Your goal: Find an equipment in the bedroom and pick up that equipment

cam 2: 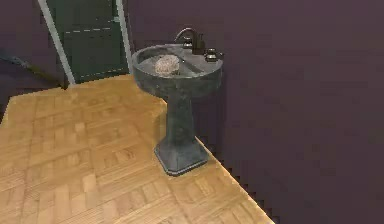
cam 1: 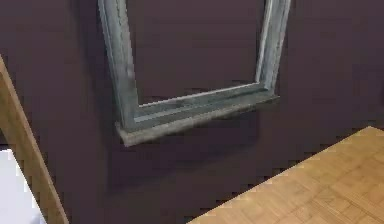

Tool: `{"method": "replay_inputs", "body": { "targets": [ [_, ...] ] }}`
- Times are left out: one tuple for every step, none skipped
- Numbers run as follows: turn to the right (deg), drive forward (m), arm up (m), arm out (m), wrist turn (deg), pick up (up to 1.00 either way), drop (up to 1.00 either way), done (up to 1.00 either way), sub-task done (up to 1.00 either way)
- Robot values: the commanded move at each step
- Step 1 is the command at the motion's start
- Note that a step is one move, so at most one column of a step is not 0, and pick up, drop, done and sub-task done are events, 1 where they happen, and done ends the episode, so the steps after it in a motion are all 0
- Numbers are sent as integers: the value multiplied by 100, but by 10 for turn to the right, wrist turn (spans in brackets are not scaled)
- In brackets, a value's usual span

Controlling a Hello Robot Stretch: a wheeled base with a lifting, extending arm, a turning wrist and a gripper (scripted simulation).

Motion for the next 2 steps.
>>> {"method": "replay_inputs", "body": {
  "targets": [
    [-450, 0, 0, 0, 0, 0, 0, 0, 0],
    [-390, 0, 0, 0, 0, 0, 0, 0, 0]
  ]
}}
